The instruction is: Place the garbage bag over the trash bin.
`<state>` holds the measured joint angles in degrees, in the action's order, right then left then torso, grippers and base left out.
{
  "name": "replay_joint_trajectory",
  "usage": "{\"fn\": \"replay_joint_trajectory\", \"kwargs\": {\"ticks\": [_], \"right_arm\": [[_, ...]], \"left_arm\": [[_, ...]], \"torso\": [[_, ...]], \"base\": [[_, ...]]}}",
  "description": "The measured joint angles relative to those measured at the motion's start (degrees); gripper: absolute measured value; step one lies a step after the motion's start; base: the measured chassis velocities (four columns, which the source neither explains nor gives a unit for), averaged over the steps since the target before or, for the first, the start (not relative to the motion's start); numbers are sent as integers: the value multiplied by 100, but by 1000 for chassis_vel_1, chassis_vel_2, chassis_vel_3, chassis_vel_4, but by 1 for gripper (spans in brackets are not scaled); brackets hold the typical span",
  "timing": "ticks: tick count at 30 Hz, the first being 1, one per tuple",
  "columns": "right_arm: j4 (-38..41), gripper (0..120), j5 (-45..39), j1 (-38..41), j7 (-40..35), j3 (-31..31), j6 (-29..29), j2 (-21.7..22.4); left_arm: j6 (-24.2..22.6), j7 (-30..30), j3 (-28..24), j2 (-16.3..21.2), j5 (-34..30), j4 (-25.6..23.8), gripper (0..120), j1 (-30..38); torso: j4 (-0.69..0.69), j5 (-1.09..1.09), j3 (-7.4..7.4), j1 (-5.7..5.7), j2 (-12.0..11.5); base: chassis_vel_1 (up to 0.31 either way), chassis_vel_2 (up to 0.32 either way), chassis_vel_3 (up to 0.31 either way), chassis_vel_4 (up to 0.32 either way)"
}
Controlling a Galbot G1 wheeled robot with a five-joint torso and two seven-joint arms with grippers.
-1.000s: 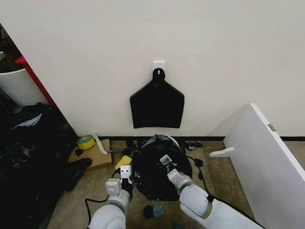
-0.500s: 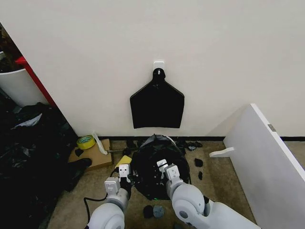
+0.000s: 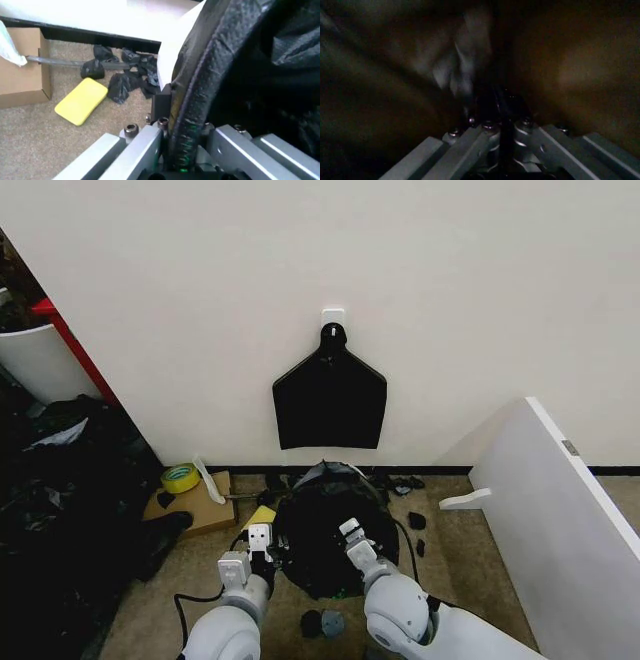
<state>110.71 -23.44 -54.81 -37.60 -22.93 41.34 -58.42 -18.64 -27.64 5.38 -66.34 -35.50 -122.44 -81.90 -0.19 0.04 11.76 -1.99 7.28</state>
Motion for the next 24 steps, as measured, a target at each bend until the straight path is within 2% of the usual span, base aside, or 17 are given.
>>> {"fn": "replay_joint_trajectory", "kwargs": {"ticks": [7,9,11,16,19,24], "right_arm": [[-63,0,33,10,309,-6,-714,-47],[-115,0,-330,46,248,-27,-672,-148],[-254,0,-675,112,57,-33,-396,-284],[-658,0,-707,306,-56,-19,-197,-479],[-784,0,-613,397,-24,42,-301,-505],[-544,0,-335,293,215,105,-672,-332]], "left_arm": [[-4,-1,-72,-42,0,27,0,9],[-10,-2,-121,-59,1,18,0,1],[-17,-2,-154,-40,7,-63,0,-37],[-36,-2,-152,-1,14,-262,0,-132],[-39,-3,-131,9,18,-290,0,-146],[-37,-3,-82,7,12,-179,0,-75]], "torso": [[1,0,0,0,0],[0,0,0,0,0],[1,0,0,0,0],[1,0,0,0,0],[1,0,0,0,0],[1,0,0,0,0]], "base": [[0,0,0,0],[0,0,0,0],[0,0,0,0],[0,0,0,0],[0,0,0,0],[0,0,0,0]]}}
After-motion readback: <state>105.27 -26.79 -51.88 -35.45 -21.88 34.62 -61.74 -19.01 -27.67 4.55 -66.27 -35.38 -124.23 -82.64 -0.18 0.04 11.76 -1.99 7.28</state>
